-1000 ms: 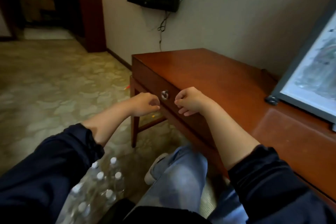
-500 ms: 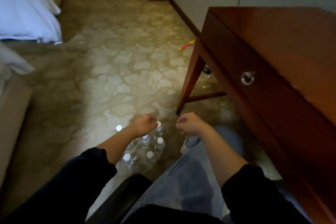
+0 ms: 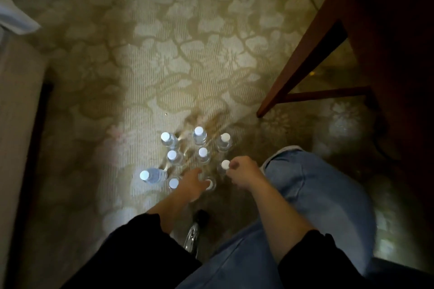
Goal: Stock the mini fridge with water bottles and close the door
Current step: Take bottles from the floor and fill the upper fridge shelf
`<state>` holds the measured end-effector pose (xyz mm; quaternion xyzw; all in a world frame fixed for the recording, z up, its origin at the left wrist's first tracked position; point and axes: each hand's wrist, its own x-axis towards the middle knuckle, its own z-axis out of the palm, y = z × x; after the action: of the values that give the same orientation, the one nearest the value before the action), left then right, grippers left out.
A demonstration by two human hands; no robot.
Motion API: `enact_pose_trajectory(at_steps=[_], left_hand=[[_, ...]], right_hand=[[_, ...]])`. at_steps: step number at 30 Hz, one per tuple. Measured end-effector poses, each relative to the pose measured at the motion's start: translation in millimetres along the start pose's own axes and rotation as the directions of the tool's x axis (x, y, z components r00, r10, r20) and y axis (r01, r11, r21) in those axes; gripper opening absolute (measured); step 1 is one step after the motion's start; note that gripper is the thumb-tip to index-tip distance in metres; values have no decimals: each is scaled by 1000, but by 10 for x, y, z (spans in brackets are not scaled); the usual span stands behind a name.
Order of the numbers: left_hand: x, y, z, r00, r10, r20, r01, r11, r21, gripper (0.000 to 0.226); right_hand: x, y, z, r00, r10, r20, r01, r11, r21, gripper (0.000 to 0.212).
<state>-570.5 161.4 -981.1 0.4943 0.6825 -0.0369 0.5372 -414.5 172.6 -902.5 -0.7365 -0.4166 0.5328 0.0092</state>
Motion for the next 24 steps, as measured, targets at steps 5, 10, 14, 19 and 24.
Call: enact_pose_trajectory(at_steps=[5, 10, 14, 19, 24], left_hand=[[371, -48, 330, 993, -116, -5, 116, 991, 66, 46], [675, -208, 651, 977, -208, -52, 212, 972, 96, 50], [827, -184, 788, 952, -255, -172, 273, 957, 92, 48], [930, -224, 809, 940, -193, -282, 186, 981, -50, 16], [776, -111, 554, 945, -103, -309, 100, 995, -24, 16]], right_hand=[[368, 135, -55, 999, 36, 36, -35, 999, -21, 26], [634, 53, -141, 998, -2, 58, -1, 999, 54, 20], [775, -148, -152, 996, -75, 44, 68, 987, 145, 19], [834, -123, -239, 998, -62, 4, 61, 981, 182, 13], [636, -116, -298, 995, -98, -21, 100, 978, 183, 21]])
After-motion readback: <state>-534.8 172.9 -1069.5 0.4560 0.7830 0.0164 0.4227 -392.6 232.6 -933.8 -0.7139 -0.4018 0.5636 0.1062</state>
